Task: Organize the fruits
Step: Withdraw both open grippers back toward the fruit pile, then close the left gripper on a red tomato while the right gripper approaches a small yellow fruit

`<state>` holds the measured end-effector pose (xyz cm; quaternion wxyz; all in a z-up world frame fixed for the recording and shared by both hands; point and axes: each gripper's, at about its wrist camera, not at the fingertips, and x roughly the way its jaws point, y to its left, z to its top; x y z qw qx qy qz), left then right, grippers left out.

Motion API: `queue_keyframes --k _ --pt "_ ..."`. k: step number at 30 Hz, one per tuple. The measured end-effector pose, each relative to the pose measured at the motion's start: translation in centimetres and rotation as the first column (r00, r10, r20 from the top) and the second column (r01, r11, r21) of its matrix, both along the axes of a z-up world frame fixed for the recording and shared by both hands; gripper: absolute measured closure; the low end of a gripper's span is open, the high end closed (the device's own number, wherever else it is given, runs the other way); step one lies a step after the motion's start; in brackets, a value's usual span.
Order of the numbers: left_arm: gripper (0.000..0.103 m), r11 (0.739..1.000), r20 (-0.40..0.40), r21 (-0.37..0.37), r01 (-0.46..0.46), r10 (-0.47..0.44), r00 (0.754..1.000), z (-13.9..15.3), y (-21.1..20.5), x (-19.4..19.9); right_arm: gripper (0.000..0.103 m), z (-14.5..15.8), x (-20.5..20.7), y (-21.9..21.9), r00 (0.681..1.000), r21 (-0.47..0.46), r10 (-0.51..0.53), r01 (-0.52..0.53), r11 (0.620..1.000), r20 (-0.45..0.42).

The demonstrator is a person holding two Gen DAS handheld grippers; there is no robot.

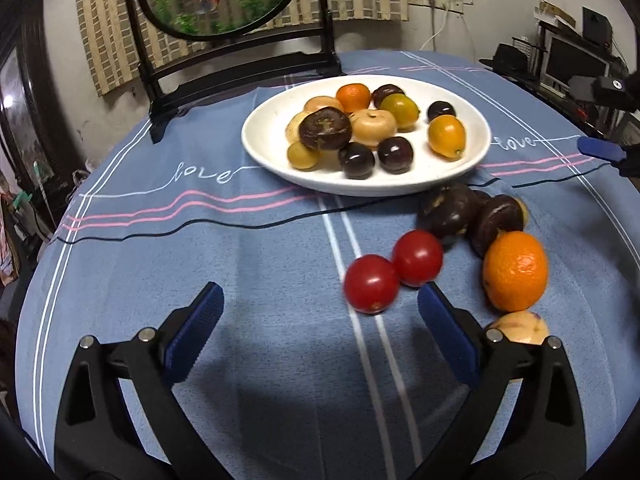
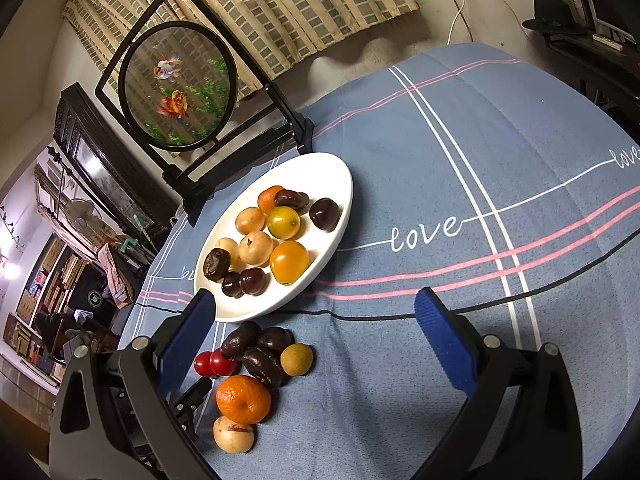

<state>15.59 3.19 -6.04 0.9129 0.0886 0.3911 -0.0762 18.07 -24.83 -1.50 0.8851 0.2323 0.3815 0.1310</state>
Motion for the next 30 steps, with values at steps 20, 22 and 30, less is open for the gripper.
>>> queue_keyframes --k 20,22,30 --pt "0.039 0.996 -0.066 -0.09 -0.024 0.018 0.998 -0.7 1.6 2.8 0.003 -0.2 0.0 0.3 1.0 -0.002 0.012 -0.012 1.0 0.007" --pt "0.043 0.992 -0.08 -0.124 -0.026 0.016 0.997 -0.9 1.9 3.2 0.003 -0.2 0.0 0.4 1.0 -0.006 0.016 -0.016 1.0 0.005" --pt "0.064 0.987 -0.095 -0.159 0.016 -0.031 0.995 -1.1 1.3 3.9 0.003 -0.4 0.0 1.4 0.999 -0.044 0.054 -0.054 0.998 -0.002"
